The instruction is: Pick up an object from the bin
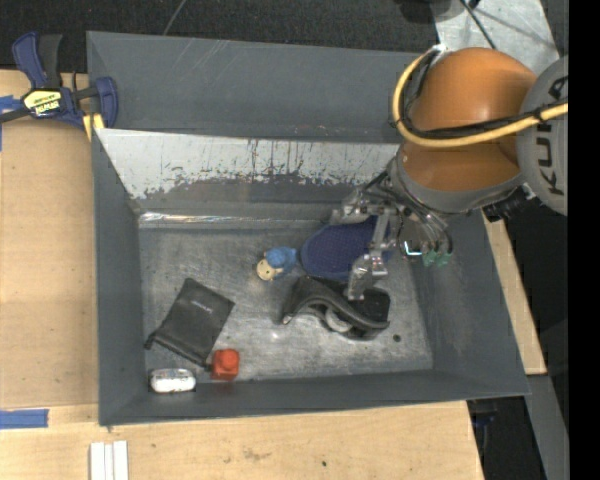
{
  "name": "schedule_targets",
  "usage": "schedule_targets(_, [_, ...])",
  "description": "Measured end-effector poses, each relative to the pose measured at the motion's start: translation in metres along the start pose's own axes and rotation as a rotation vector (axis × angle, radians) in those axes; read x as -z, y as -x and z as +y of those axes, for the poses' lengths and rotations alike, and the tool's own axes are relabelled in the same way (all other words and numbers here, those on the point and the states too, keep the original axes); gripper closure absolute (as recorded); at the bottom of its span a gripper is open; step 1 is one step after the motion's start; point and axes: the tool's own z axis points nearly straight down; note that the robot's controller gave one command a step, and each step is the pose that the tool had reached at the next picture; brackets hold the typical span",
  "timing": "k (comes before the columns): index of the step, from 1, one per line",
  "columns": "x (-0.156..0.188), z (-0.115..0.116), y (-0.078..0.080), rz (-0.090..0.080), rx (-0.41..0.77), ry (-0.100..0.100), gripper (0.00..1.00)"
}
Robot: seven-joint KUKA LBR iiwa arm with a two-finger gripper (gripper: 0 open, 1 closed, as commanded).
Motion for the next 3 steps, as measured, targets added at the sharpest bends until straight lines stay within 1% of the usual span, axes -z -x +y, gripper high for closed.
schedule_targets(1, [-0.141, 0.02, 0.022, -0.002, -0.089, 0.004, 0.0])
schedule_targets(2, [-0.035, 0.072, 0.018, -0.016, -0.01, 0.003, 0.0])
schedule_targets(3, [-0.152, 0.019, 0.065, -0.012, -0.079, 0.004, 0.0])
